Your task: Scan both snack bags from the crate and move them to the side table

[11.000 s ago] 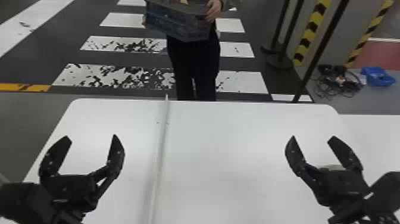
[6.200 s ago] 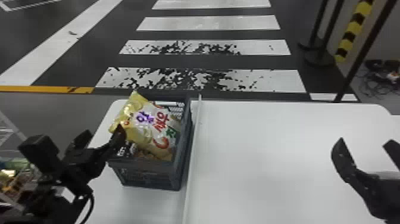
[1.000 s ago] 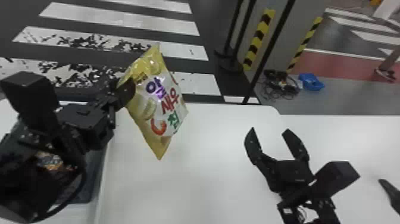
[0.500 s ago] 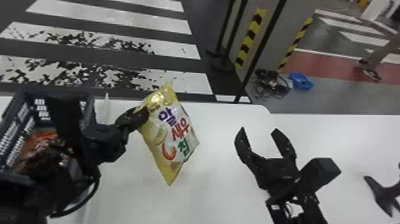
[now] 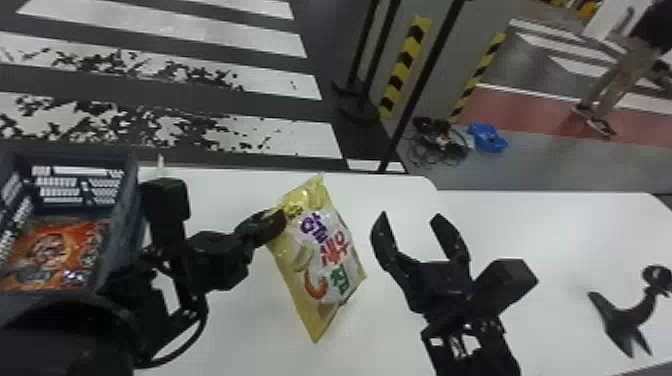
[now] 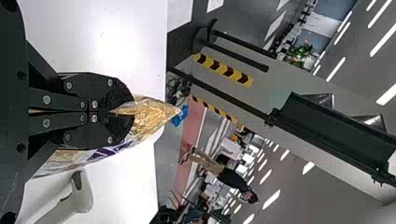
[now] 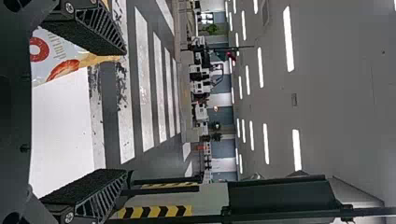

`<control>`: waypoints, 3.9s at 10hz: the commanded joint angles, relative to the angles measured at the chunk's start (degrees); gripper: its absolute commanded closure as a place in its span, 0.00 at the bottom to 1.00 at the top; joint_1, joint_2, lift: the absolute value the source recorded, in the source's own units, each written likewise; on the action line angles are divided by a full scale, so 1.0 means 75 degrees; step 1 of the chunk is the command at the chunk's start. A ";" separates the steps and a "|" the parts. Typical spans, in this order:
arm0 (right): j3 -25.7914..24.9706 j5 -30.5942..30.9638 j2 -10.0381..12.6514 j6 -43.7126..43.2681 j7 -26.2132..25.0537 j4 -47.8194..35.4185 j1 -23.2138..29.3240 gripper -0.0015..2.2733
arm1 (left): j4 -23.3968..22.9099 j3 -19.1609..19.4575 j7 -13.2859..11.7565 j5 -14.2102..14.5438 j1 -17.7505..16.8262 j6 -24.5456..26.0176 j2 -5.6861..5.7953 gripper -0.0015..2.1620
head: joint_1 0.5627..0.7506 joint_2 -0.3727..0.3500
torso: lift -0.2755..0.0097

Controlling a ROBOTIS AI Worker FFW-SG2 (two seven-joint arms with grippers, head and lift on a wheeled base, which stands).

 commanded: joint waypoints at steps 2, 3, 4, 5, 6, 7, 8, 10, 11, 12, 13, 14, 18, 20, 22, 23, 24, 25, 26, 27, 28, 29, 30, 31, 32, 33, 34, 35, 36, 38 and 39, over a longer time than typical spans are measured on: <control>0.0073 0.0023 0.0000 0.0000 0.0000 0.0007 -0.0045 0.04 | 0.0277 -0.0048 0.0177 0.0036 0.0040 -0.0001 -0.0079 0.90 | 0.70 0.03 | 0.63; 0.0085 0.0035 0.0000 0.0000 0.0000 0.0007 -0.0045 0.04 | 0.0254 0.0069 0.0353 0.0083 0.0040 0.0421 -0.0056 0.58 | 0.70 0.03 | 0.63; 0.0096 0.0035 0.0000 0.0000 0.0000 0.0007 -0.0033 0.04 | 0.0277 0.0210 0.0365 0.0189 0.0005 0.0843 -0.0067 0.20 | 0.70 0.03 | 0.63; 0.0120 0.0035 -0.0011 0.0000 0.0000 -0.0040 -0.0010 0.04 | 0.0324 0.0292 0.0365 0.0318 -0.0030 0.1218 -0.0079 0.00 | 0.70 0.03 | 0.63; 0.0120 0.0035 -0.0023 0.0000 0.0000 -0.0122 0.0049 0.04 | 0.0324 0.0327 0.0435 0.0329 -0.0066 0.1546 -0.0103 0.00 | 0.70 0.03 | 0.63; 0.0096 0.0047 -0.0046 0.0023 0.0000 -0.0193 0.0096 0.04 | 0.0172 0.0257 0.0646 0.0154 -0.0066 0.1570 -0.0079 0.01 | 0.70 0.03 | 0.63; 0.0096 0.0141 -0.0058 0.0141 0.0000 -0.0263 0.0178 0.04 | -0.0028 0.0245 0.0775 -0.0151 -0.0054 0.1570 -0.0009 0.01 | 0.70 0.03 | 0.63; 0.0120 0.0152 -0.0082 0.0351 0.0023 -0.0345 0.0225 0.04 | -0.0168 0.0222 0.0834 -0.0596 -0.0265 0.2390 0.0038 0.01 | 0.70 0.03 | 0.63; 0.0120 0.0141 -0.0093 0.0375 0.0023 -0.0368 0.0225 0.04 | -0.0438 0.0058 0.1197 -0.1030 -0.0218 0.2320 0.0073 0.01 | 0.70 0.03 | 0.63; 0.0120 0.0141 -0.0093 0.0422 0.0023 -0.0403 0.0237 0.04 | -0.0825 -0.0048 0.1443 -0.1370 -0.0030 0.2226 0.0202 0.01 | 0.70 0.03 | 0.63; 0.0120 0.0129 -0.0105 0.0422 0.0058 -0.0415 0.0248 0.04 | -0.1258 -0.0024 0.1525 -0.1464 0.0157 0.2226 0.0343 0.01 | 0.70 0.03 | 0.63; 0.0108 0.0141 -0.0117 0.0516 0.0105 -0.0415 0.0248 0.04 | -0.1821 0.0081 0.1642 -0.1487 0.0391 0.2226 0.0507 0.01 | 0.70 0.04 | 0.63; -0.0021 0.0316 -0.0187 0.0914 0.1078 -0.0193 0.0260 0.03 | -0.3930 0.1382 0.1701 -0.1089 0.1481 0.2273 0.1222 0.01 | 0.70 0.16 | 0.63; -0.0138 0.0492 -0.0281 0.0914 0.1734 0.0030 0.0319 0.04 | -0.4528 0.2413 0.1689 -0.0585 0.2149 0.2249 0.1468 0.01 | 0.70 0.25 | 0.63; -0.0138 0.0516 -0.0316 0.0844 0.2508 0.0136 0.0506 0.06 | -0.4879 0.3280 0.1584 -0.0081 0.2735 0.2226 0.1644 0.01 | 0.70 0.33 | 0.63; -0.0126 0.0527 -0.0316 0.0750 0.2660 0.0112 0.0588 0.06 | -0.4985 0.3608 0.1572 0.0025 0.2981 0.2226 0.1679 0.01 | 0.70 0.39 | 0.63; -0.0091 0.0726 -0.0328 0.0797 0.2683 0.0124 0.0647 0.06 | -0.4996 0.3855 0.1513 0.0177 0.3157 0.2202 0.1679 0.01 | 0.70 0.44 | 0.63; 0.0038 0.1137 -0.0339 0.0820 0.2683 0.0136 0.0705 0.06 | -0.5032 0.4030 0.1490 0.0236 0.3309 0.2179 0.1679 0.01 | 0.70 0.46 | 0.63; 0.0272 0.1465 -0.0433 0.0797 0.2683 0.0264 0.0787 0.06 | -0.5043 0.4171 0.1478 0.0283 0.3438 0.2179 0.1690 0.01 | 0.70 0.49 | 0.63; 0.0471 0.1863 -0.0468 0.0609 0.2683 0.0464 0.0811 0.06 | -0.5043 0.4265 0.1478 0.0341 0.3520 0.2179 0.1702 0.01 | 0.70 0.53 | 0.63; 0.0671 0.2226 -0.0503 0.0445 0.2660 0.0663 0.0811 0.06 | -0.5043 0.4323 0.1443 0.0388 0.3579 0.2179 0.1690 0.01 | 0.70 0.57 | 0.63; 0.0788 0.2402 -0.0527 0.0281 0.2648 0.0839 0.0846 0.06 | -0.5032 0.4370 0.1431 0.0458 0.3614 0.2179 0.1690 0.01 | 0.70 0.58 | 0.63; 0.0882 0.2601 -0.0550 0.0211 0.2590 0.0968 0.0858 0.06 | -0.5020 0.4405 0.1384 0.0493 0.3649 0.2179 0.1690 0.01 | 0.70 0.61 | 0.63; 0.1010 0.2848 -0.0644 0.0211 0.2426 0.1026 0.0869 0.06 | -0.4996 0.4417 0.1384 0.0493 0.3649 0.2179 0.1702 0.01 | 0.70 0.62 | 0.63; 0.1104 0.3059 -0.0691 0.0047 0.2203 0.1108 0.0928 0.06 | -0.4961 0.4417 0.1384 0.0493 0.3661 0.2156 0.1690 0.01 | 0.70 0.63 | 0.63; 0.1198 0.3351 -0.0726 -0.0234 0.1922 0.1249 0.0987 0.06 | -0.4926 0.4417 0.1349 0.0493 0.3661 0.2132 0.1690 0.01 | 0.70 0.64 | 0.63; 0.1397 0.3855 -0.0832 -0.0609 0.1441 0.1425 0.1022 0.06 | -0.4891 0.4417 0.1337 0.0529 0.3661 0.2109 0.1702 0.01 | 0.70 0.64 | 0.63; 0.1561 0.4219 -0.0937 -0.1172 0.0820 0.1682 0.1069 0.06 | -0.4867 0.4417 0.1326 0.0552 0.3649 0.2062 0.1714 0.01 | 0.70 0.64 | 0.63; 0.1690 0.4512 -0.0960 -0.1524 0.0305 0.1882 0.1069 0.06 | -0.4856 0.4417 0.1326 0.0587 0.3626 0.2062 0.1726 0.01 | 0.70 0.64 | 0.63; 0.1878 0.4910 -0.1007 -0.1547 -0.0047 0.1975 0.1092 0.06 | -0.4832 0.4417 0.1291 0.0669 0.3591 0.2062 0.1737 0.01 | 0.70 0.65 | 0.63; 0.2171 0.5332 -0.1183 -0.1125 -0.0387 0.1975 0.1104 0.06 | -0.4832 0.4417 0.1291 0.0681 0.3591 0.2062 0.1737 0.01 | 0.70 0.66 | 0.63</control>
